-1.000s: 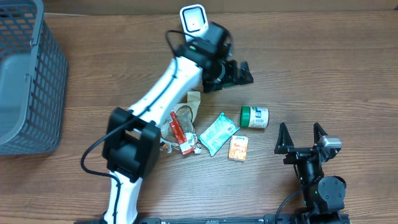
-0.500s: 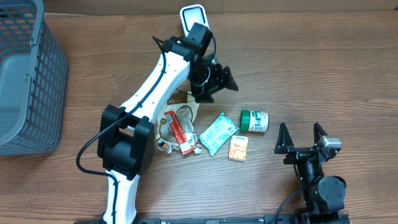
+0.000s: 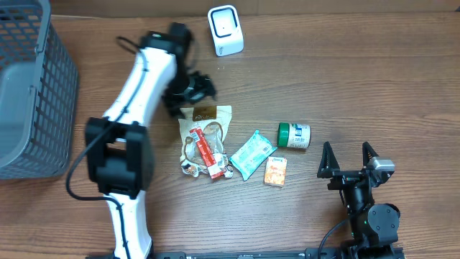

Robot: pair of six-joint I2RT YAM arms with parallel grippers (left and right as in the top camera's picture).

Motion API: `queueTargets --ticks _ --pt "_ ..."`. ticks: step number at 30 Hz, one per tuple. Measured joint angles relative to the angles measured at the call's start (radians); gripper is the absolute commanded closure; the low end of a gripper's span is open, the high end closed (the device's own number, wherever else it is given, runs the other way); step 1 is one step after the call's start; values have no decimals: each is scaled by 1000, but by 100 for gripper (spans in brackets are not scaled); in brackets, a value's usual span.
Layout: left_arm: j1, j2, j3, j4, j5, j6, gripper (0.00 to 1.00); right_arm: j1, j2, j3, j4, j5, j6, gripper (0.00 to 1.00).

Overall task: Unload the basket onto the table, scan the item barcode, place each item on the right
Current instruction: 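Raise the left gripper and retract it to the basket side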

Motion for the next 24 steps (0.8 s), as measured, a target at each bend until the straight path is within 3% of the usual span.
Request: queueTargets --ticks 6,12,24 --pt "137 0 0 -90 -112 71 0 0 0 0 0 0 0 0" --pt "188 0 0 -99 -250 93 0 0 0 0 0 0 0 0" --pt "199 0 0 63 -308 93 0 0 0 0 0 0 0 0"
